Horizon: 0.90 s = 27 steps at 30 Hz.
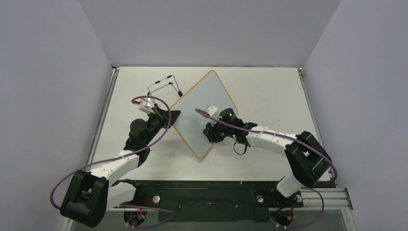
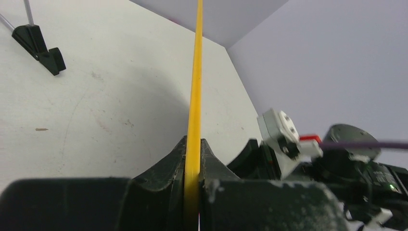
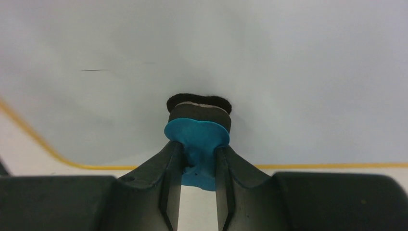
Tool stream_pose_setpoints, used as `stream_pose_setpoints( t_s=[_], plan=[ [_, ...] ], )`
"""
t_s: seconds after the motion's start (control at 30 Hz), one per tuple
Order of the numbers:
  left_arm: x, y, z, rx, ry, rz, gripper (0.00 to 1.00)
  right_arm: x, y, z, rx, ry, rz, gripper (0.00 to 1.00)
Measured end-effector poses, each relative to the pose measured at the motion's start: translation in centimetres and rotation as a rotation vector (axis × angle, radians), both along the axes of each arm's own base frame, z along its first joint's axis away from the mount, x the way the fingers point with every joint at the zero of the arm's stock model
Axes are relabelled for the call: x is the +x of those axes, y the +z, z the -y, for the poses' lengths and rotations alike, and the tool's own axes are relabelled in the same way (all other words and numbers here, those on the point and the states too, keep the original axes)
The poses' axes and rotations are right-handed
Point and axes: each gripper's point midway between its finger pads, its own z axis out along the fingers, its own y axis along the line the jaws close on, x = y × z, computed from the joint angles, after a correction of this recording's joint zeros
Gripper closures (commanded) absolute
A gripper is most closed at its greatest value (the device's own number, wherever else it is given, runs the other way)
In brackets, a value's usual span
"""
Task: Erase the whiteboard
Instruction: Erase the whiteboard at the center of the board.
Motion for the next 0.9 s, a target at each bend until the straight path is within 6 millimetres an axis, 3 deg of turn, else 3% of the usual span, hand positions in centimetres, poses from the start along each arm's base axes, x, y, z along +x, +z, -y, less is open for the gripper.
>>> stream_pose_setpoints(
  t_s=[0.17,0.27,0.3,0.37,0.47,0.57,0.67,0.77,0.83,0.9],
  plan=[
    [0.1,0.1,-0.1,0.0,-0.002,0.001,1.0,-6.1,2.4,-6.0,0.045,0.218,0.059,1.0],
    [-0.3,0.0,0.3,-0.001,-0.033,-0.006,1.0,-6.9,3.7,-7.5,0.07,0.258,0.08,1.0],
    [-0.3,0.0,0.3,-0.001,-0.036,-0.006,1.0,-6.2,4.0,-7.4,0.079,0.241,0.082,1.0],
    [-0.4,0.0,0.3,0.003,-0.042,-0.003,1.0,-2.6,5.1,-6.3,0.107,0.148,0.086,1.0],
    [-0.6,0.3,0.6,0.003,-0.064,0.0,1.0,5.4,7.7,-3.0,0.15,-0.044,0.123,1.0],
    [-1.3,0.2,1.1,0.007,-0.109,-0.008,1.0,11.9,10.6,-0.1,0.159,-0.171,0.161,1.0],
    [-2.0,0.3,1.4,0.009,-0.141,-0.014,1.0,16.6,13.4,1.2,0.159,-0.226,0.192,1.0],
    [-2.2,0.2,1.4,0.008,-0.144,-0.025,1.0,16.6,13.4,0.7,0.128,-0.185,0.186,1.0],
    [-2.1,0.0,1.3,0.003,-0.139,-0.042,1.0,14.7,12.8,-0.7,0.098,-0.121,0.166,1.0],
    [-2.0,-0.3,1.1,-0.006,-0.127,-0.065,1.0,11.4,12.4,-3.4,0.077,-0.015,0.15,1.0]
  ],
)
